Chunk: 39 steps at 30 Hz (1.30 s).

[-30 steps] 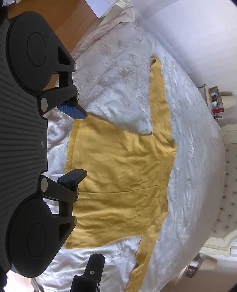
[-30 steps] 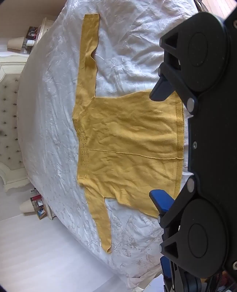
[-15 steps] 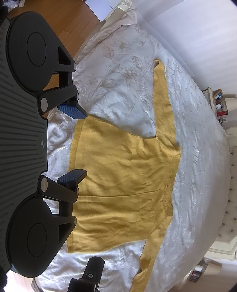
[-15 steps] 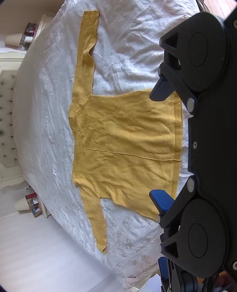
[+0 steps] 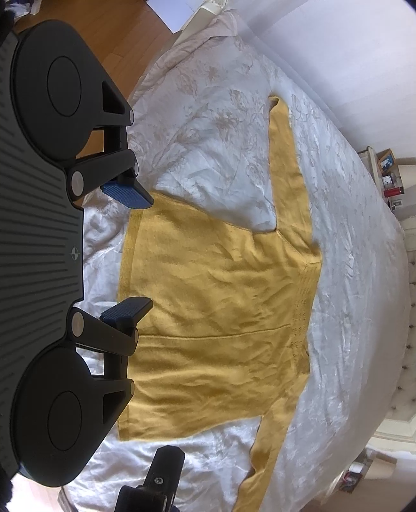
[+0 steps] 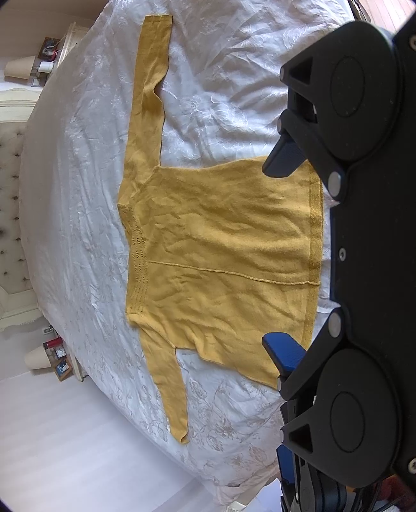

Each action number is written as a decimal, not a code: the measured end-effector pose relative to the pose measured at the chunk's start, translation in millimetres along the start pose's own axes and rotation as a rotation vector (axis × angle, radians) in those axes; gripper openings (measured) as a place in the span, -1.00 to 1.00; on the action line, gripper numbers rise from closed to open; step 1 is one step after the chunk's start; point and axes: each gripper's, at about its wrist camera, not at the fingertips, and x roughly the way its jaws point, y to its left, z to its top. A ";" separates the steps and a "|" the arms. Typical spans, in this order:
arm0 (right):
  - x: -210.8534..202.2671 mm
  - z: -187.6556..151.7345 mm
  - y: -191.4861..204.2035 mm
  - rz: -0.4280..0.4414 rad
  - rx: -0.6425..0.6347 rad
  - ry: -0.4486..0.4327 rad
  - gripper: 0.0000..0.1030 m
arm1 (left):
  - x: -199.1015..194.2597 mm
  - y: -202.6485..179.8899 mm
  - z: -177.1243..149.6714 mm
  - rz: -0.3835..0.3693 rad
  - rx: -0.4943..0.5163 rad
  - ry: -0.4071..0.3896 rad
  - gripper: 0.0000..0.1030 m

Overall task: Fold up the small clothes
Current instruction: 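Move both grippers toward the hem of the yellow sweater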

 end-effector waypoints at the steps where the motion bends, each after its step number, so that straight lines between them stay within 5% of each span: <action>1: -0.2 0.1 -0.3 0.000 0.000 0.000 0.98 | 0.4 -1.0 0.7 0.000 0.001 0.003 0.15; 39: 26.2 16.6 -15.0 0.031 0.010 0.072 0.98 | 31.3 -18.3 19.0 -0.032 0.020 0.085 0.15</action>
